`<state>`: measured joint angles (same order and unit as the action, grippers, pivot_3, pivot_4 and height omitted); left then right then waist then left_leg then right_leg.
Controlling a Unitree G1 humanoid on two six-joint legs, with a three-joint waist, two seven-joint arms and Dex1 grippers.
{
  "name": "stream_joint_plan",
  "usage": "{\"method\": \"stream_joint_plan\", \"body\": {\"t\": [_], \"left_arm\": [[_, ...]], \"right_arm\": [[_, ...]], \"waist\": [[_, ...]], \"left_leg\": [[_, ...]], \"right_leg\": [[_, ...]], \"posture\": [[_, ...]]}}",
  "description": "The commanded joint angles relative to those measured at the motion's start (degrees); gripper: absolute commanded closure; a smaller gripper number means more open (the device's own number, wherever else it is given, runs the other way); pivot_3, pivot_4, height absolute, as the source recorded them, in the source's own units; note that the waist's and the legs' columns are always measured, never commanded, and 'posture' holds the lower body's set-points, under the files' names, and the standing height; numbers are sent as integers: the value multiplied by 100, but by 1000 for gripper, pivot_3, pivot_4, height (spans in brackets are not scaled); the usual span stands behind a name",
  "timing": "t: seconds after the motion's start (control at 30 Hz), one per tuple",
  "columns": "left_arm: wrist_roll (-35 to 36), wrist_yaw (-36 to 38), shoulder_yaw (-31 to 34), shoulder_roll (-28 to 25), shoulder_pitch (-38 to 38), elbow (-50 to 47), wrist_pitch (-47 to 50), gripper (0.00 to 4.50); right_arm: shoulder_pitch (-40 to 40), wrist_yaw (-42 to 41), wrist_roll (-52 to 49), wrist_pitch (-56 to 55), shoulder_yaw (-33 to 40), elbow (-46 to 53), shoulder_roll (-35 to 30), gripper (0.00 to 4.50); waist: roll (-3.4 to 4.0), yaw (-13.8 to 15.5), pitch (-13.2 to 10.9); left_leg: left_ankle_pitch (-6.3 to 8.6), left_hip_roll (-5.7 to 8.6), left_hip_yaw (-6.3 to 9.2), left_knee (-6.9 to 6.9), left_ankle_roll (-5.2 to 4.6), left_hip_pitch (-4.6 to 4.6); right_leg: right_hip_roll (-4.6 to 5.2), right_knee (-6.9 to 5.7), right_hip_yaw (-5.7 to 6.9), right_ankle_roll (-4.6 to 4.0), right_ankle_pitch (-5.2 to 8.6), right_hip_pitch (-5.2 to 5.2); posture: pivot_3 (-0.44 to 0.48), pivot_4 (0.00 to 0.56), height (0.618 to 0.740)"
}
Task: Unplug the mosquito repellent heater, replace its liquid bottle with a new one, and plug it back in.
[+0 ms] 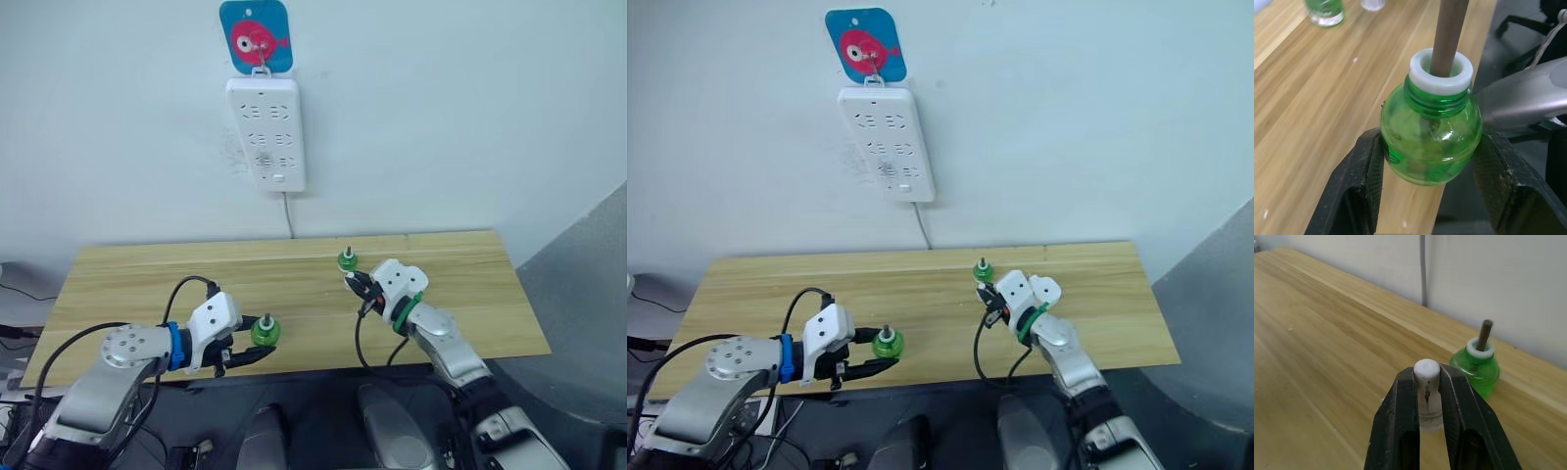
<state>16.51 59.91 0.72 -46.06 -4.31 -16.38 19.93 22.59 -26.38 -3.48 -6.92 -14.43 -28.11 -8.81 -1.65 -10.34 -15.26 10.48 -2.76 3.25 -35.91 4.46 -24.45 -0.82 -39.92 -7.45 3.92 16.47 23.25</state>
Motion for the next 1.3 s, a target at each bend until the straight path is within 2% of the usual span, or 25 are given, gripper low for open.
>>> {"method": "stream_joint_plan", "body": {"t": [0.03, 0.17, 0.33, 0.4, 0.47, 0.57, 0.67, 0.73, 0.83, 0.97, 1.13, 1.3], "left_arm": [[207, -97, 221, -95, -190, -563, 212, 2229], [235, -164, 306, -139, -280, -726, 334, 2229], [256, -208, 369, -172, -298, -720, 364, 2229], [254, -200, 358, -160, -244, -644, 339, 2229], [213, -196, 265, -108, -107, -499, 274, 2229], [184, -180, 145, -20, 107, -310, 187, 2229], [149, -122, 0, 93, 364, -92, 74, 2229], [138, -44, -105, 149, 567, 72, -29, 2229], [150, 187, -325, 214, 927, 327, -184, 2229], [75, 522, -683, 346, 1476, 684, -476, 2229], [-45, 1026, -1168, 565, 2139, 1106, -873, 2229], [59, 1349, -1382, 751, 2594, 1186, -729, 2229]], "right_arm": [[449, 287, 155, -702, 277, -1183, 158, 4230], [785, 272, 180, -1062, 471, -2123, 220, 4230], [867, 48, 91, -1277, 719, -2494, 268, 4230], [802, -87, 104, -1344, 739, -2418, 274, 3499], [714, -368, 33, -1358, 730, -2153, 278, 2952], [488, -683, -82, -1192, 716, -1411, 188, 1780], [81, -1134, -280, -673, 633, -252, -50, 709], [-277, -1510, -489, -52, 541, 853, -347, 48], [-667, -2036, -895, 965, 459, 2467, -955, 0], [-783, -2546, -1416, 2076, 511, 3948, -1794, 0], [-703, -3015, -2072, 3213, 535, 5193, -2679, 0], [-432, -2720, -2509, 3995, 564, 5837, -2735, 0]], "waist": [[2, 109, -28], [-3, 295, -61], [-2, 406, -61], [-2, 410, -61], [-2, 407, -61], [-2, 400, -61], [-3, 397, -59], [-6, 416, -56], [-8, 412, -52], [-13, 354, -40], [-27, 237, 37], [-39, 91, 115]], "left_leg": [[0, 0, -1, 3, 0, 0], [0, 0, 5, 19, 0, 0], [1, 0, 5, 19, 0, 0], [0, 0, 5, 18, 0, 0], [0, 0, 4, 17, 1, 0], [0, 0, 4, 18, 1, 0], [0, 1, 3, 18, 1, -2], [1, 1, 8, 18, 2, -5], [1, 2, 16, 17, 2, -10], [0, 2, 14, 7, 3, -15], [0, 6, 14, -5, 3, -23], [0, 6, 19, -5, 2, -26]], "right_leg": [[1, 1, 0, 0, 0, 0], [0, 2, 9, -1, 1, 6], [0, 3, 10, -11, 7, 5], [0, 3, 9, -14, 9, 5], [0, 2, 9, -15, 9, 5], [0, 2, 9, -16, 10, 5], [2, 3, 9, -14, 9, 5], [2, 4, 15, -13, 9, 5], [2, 4, 22, -12, 9, 7], [2, 2, 21, -12, 9, 9], [3, 5, 23, -7, 6, 9], [2, 4, 26, -4, 5, 10]], "posture": [[-35, 298, 740], [-15, 292, 740], [-13, 281, 740], [-30, 274, 740], [-49, 266, 740], [-66, 253, 740], [-88, 236, 740], [-104, 226, 740], [-133, 208, 740], [-172, 179, 740], [-213, 151, 740], [-235, 136, 740]]}}
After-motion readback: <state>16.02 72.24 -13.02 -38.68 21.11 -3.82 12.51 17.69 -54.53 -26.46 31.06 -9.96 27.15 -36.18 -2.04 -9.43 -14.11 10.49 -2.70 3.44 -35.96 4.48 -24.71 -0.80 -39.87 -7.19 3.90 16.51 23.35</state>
